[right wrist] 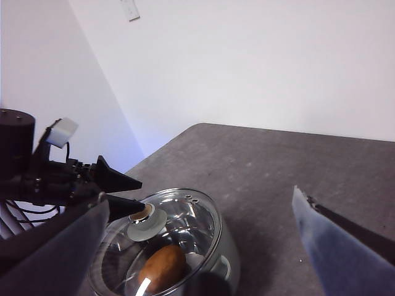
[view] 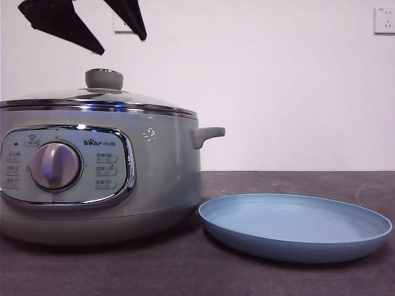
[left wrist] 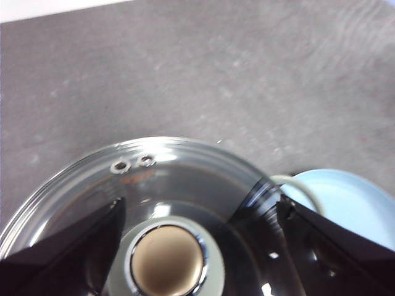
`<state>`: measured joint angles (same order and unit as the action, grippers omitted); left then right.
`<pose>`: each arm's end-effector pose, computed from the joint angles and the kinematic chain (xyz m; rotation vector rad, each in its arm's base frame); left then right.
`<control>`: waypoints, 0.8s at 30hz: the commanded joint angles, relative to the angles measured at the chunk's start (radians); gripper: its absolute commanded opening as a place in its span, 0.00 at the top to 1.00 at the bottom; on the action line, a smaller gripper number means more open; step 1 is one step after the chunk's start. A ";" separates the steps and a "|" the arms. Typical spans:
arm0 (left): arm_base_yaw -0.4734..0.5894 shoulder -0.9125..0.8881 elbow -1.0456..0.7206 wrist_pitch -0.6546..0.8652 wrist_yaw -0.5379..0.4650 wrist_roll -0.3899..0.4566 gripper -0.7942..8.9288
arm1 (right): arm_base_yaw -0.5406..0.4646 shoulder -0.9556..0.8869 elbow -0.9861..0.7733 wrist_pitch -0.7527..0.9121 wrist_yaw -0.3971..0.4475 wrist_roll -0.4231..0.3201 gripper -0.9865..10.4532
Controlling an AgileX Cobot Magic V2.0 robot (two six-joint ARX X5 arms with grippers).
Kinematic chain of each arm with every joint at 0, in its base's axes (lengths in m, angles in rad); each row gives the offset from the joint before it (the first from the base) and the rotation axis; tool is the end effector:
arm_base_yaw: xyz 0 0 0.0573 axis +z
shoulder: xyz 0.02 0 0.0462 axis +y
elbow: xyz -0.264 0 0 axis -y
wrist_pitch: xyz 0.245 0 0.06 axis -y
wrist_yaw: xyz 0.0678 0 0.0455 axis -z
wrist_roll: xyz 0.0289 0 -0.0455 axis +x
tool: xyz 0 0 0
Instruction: Take the potato out from the steamer,put the potato on the plate,close the lid
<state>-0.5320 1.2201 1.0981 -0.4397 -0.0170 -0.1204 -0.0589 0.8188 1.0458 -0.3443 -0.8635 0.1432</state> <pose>0.2257 -0.1323 0.3297 0.0391 0.5752 -0.4670 0.1519 0.0130 0.3998 0.1889 0.1654 0.7950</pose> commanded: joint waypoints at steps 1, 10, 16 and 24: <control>-0.011 0.028 -0.002 -0.028 -0.055 0.018 0.49 | 0.002 -0.001 0.003 -0.002 0.001 -0.007 0.47; -0.011 0.104 -0.002 -0.103 -0.087 0.017 0.49 | 0.003 -0.001 0.003 -0.006 0.000 -0.006 0.47; -0.009 0.117 -0.002 -0.108 -0.127 0.017 0.62 | 0.003 -0.002 0.003 -0.021 0.000 -0.006 0.47; -0.008 0.117 -0.002 -0.119 -0.140 0.020 0.93 | 0.003 -0.002 0.003 -0.032 0.000 -0.006 0.48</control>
<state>-0.5411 1.3300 1.1049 -0.5446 -0.1410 -0.1070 -0.0582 0.8188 1.0458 -0.3779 -0.8639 0.1417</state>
